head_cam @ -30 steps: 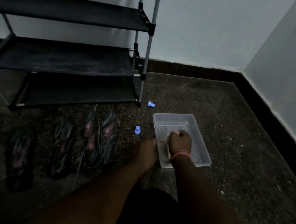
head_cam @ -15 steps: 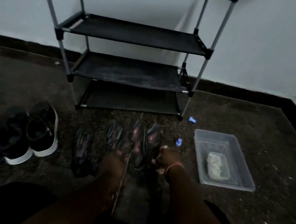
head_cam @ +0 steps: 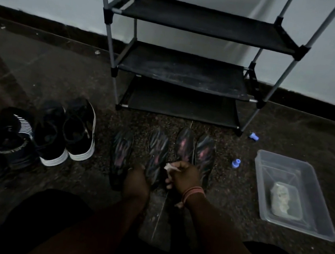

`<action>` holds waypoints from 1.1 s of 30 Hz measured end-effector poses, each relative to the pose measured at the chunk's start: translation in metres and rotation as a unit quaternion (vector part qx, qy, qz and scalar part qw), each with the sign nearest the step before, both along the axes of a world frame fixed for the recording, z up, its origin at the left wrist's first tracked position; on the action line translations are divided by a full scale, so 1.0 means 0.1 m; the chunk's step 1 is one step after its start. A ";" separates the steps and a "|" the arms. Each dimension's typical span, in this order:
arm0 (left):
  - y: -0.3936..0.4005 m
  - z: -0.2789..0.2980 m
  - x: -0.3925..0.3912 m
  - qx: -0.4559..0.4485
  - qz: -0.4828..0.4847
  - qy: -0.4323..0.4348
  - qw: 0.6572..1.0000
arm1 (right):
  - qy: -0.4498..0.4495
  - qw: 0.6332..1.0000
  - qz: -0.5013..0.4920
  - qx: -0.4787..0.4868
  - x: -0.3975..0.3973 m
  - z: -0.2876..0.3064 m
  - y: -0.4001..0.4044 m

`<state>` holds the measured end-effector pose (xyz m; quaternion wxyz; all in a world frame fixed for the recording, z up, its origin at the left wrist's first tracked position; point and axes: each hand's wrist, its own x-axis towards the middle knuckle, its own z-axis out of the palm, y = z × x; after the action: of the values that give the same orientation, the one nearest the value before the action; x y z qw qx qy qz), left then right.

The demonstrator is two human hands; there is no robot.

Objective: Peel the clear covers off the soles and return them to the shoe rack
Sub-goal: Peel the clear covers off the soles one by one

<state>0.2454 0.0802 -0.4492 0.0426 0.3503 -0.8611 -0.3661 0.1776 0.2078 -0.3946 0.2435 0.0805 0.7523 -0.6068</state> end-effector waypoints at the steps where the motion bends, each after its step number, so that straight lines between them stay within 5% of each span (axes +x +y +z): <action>1: 0.00 0.00 0.01 0.022 0.007 0.017 1.000 | -0.004 1.000 0.002 -0.004 0.02 0.00 -0.05; 4: -0.01 0.00 0.00 0.108 0.039 0.041 0.992 | -0.004 1.000 0.008 -0.010 0.09 -0.02 -0.09; 6: -0.04 0.09 -0.01 0.245 0.090 0.031 0.965 | 0.001 1.000 0.002 -0.010 0.12 0.02 -0.08; 9: -0.05 0.36 0.13 0.483 0.094 0.112 0.863 | 0.013 0.999 -0.010 -0.043 0.16 0.21 -0.08; 13: -0.12 0.68 0.39 0.626 0.069 0.184 0.755 | 0.085 0.995 0.045 -0.037 0.26 0.52 -0.09; 18: -0.11 0.97 0.65 0.696 0.007 0.219 0.684 | 0.278 0.950 0.121 0.074 0.55 0.78 -0.01; 22: -0.10 1.10 0.88 0.730 -0.001 0.241 0.639 | 0.426 0.873 0.162 0.172 0.85 0.88 -0.01; 26: -0.07 1.16 1.05 0.769 0.028 0.268 0.580 | 0.462 0.834 0.248 0.174 1.19 0.86 -0.16; 33: -0.10 0.97 1.02 0.748 0.081 0.239 0.613 | 0.443 0.806 0.359 0.160 1.38 0.83 -0.29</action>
<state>0.3475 0.0699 -0.3519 -0.0006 0.2293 -0.2155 -0.9492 0.3157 0.1792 -0.3118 0.0679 -0.4352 0.8399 -0.3170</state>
